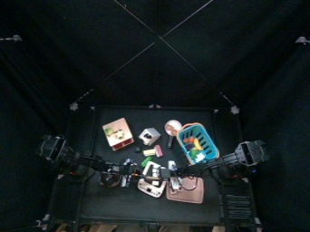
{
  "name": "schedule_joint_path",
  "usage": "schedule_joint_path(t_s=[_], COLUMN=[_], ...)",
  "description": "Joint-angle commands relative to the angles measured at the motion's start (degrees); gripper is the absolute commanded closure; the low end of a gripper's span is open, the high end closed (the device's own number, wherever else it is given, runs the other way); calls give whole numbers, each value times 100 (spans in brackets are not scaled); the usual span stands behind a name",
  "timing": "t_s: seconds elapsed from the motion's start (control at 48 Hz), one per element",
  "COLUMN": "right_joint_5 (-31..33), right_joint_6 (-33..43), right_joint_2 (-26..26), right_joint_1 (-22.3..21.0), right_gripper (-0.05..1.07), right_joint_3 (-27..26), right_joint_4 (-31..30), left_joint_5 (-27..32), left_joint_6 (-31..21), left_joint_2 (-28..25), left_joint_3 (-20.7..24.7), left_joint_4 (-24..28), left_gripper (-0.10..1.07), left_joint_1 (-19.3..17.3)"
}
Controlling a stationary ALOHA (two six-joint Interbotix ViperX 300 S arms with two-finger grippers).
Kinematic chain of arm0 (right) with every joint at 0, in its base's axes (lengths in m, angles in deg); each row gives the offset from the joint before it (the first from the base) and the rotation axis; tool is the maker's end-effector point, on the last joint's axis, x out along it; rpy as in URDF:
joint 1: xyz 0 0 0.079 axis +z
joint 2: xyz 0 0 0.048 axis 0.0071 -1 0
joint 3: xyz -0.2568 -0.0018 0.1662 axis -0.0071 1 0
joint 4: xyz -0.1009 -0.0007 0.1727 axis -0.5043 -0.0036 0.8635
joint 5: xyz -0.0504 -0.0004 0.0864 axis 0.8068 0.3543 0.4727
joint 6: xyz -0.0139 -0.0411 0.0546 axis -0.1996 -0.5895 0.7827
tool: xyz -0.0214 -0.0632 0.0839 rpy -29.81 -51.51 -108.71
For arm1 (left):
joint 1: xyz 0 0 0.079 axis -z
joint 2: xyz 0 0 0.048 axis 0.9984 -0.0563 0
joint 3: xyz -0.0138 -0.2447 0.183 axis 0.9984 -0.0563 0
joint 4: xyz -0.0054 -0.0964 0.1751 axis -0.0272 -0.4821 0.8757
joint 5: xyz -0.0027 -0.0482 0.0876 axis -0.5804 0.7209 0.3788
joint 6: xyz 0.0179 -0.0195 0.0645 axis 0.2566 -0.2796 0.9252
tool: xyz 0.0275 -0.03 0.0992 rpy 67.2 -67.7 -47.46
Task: Place cleaver in holder
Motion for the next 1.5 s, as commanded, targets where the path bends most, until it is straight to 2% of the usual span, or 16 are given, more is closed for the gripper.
schedule_joint_path(t_s=[0.0,0.188,0.396,0.5,0.625,0.771,0.917,1.042,1.208,1.354,1.479], right_joint_5=[-70,-88,-88,-62,-88,-185,-448,-791,-1397,-2127,-2646], right_joint_6=[-9,-26,-62,-105,-18,-26,-26,-26,-18,-18,-26], right_joint_2=[237,272,413,536,703,914,1046,1072,1037,1002,896], right_joint_1=[-9,26,-9,-9,-79,-185,-483,-844,-1389,-1854,-2171], right_gripper=[59,49,26,18,17,17,17,17,17,17,18], right_joint_3=[-255,-290,-255,-185,-79,9,62,88,167,272,369], right_joint_4=[44,264,255,62,-325,-642,-870,-879,-738,-448,-158], left_joint_5=[-62,-62,-35,-18,229,844,1415,1960,2909,3779,4280], left_joint_6=[9,-18,-26,-26,-26,-18,-18,-26,-26,-35,-35], left_joint_2=[88,176,466,703,1081,1688,2347,2874,3516,3779,3885], left_joint_3=[105,105,26,-79,-202,-299,-308,-308,-211,97,387], left_joint_4=[0,-9,-202,-404,-747,-1151,-1230,-1239,-1248,-1125,-791], left_gripper=[58,58,58,58,58,58,59,59,59,59,59], left_joint_1=[-88,-79,-88,-88,-88,-88,-193,-483,-1160,-1723,-2004])
